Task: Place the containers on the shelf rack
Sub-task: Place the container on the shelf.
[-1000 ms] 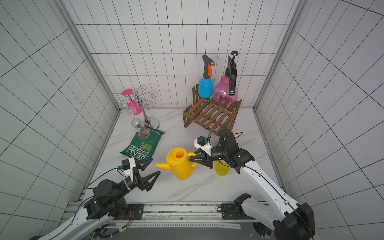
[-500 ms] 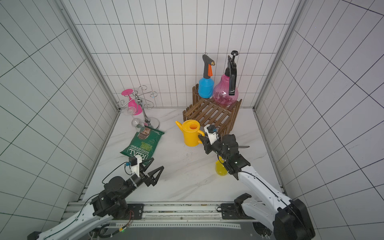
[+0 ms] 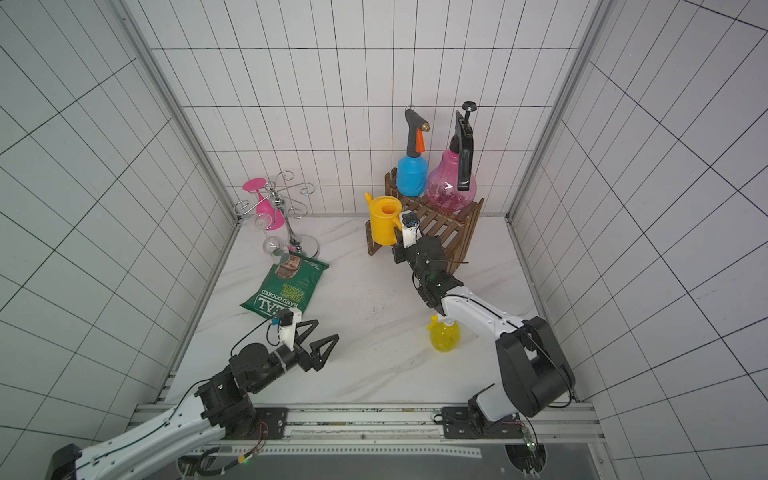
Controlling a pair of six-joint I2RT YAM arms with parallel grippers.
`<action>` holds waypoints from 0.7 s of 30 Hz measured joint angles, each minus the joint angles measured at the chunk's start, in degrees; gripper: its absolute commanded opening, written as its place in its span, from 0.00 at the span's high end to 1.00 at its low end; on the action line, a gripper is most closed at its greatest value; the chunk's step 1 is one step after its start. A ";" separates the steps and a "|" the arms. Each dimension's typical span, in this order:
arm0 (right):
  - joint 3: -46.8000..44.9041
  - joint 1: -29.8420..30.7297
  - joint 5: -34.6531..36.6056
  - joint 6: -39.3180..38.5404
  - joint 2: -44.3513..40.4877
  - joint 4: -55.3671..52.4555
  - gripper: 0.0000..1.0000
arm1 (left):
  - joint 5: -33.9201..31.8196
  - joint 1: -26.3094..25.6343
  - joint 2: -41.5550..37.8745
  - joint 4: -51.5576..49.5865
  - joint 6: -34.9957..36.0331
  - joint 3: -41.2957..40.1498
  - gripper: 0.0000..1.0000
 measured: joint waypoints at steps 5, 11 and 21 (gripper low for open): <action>2.40 -0.13 1.86 -0.70 4.52 1.42 0.99 | 0.20 0.17 -1.46 0.13 -0.26 0.00 0.01; 4.37 -1.36 2.25 -0.61 8.09 1.73 0.94 | 0.37 0.24 -1.70 0.13 -0.35 0.00 0.01; 6.38 -4.04 1.36 0.07 11.69 3.04 0.79 | 0.37 0.42 -1.70 0.13 -0.46 0.00 0.01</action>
